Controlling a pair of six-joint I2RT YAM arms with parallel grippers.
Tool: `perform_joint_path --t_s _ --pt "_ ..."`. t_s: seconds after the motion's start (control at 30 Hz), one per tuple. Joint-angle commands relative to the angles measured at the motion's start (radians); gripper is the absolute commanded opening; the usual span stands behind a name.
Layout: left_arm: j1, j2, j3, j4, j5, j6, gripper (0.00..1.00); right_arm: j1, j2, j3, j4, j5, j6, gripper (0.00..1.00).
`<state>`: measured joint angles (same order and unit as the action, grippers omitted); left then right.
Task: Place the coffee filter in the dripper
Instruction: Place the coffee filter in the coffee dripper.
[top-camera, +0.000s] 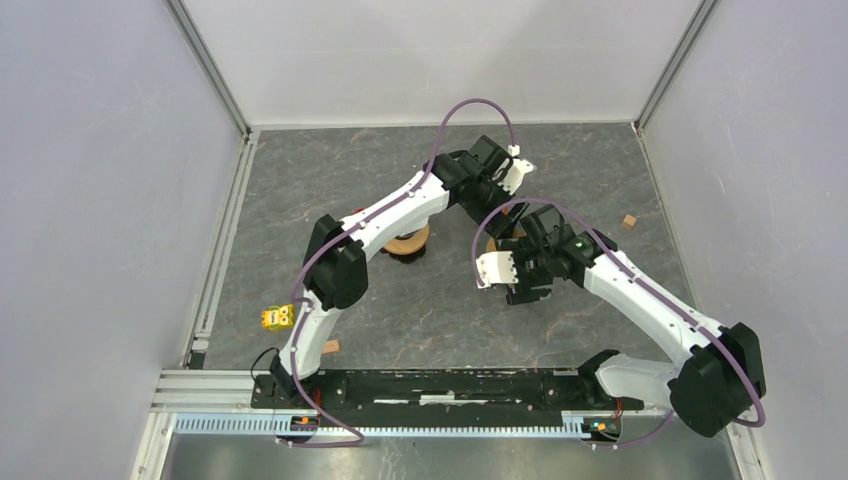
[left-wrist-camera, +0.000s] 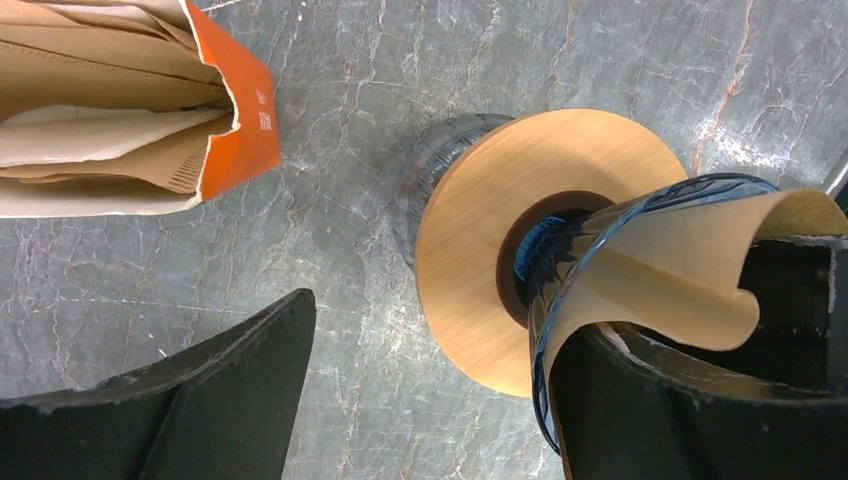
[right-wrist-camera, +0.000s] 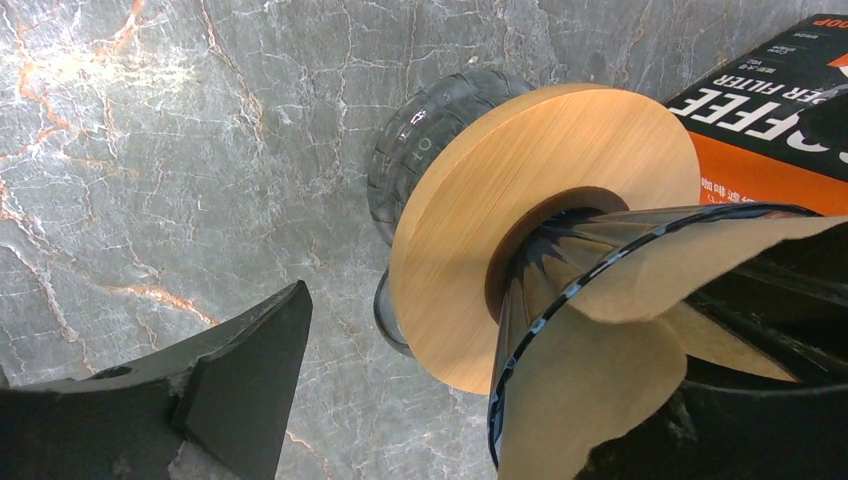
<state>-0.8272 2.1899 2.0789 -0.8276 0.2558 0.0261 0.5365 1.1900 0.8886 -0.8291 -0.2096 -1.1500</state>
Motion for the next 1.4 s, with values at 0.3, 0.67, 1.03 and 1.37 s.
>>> perform_joint_path --t_s 0.3,0.67,1.03,1.37 --pt "0.006 0.028 0.108 -0.075 -0.011 0.041 0.88 -0.019 -0.044 0.104 -0.068 -0.059 0.030 0.87" --pt "0.003 0.019 0.123 -0.075 0.005 0.015 0.89 -0.050 -0.074 0.135 -0.068 -0.145 0.049 0.86" --pt "0.003 0.010 0.175 -0.098 0.012 0.011 0.91 -0.061 -0.106 0.144 -0.103 -0.182 0.054 0.85" --pt "0.006 0.000 0.195 -0.108 0.004 0.015 0.93 -0.067 -0.108 0.152 -0.114 -0.189 0.050 0.84"
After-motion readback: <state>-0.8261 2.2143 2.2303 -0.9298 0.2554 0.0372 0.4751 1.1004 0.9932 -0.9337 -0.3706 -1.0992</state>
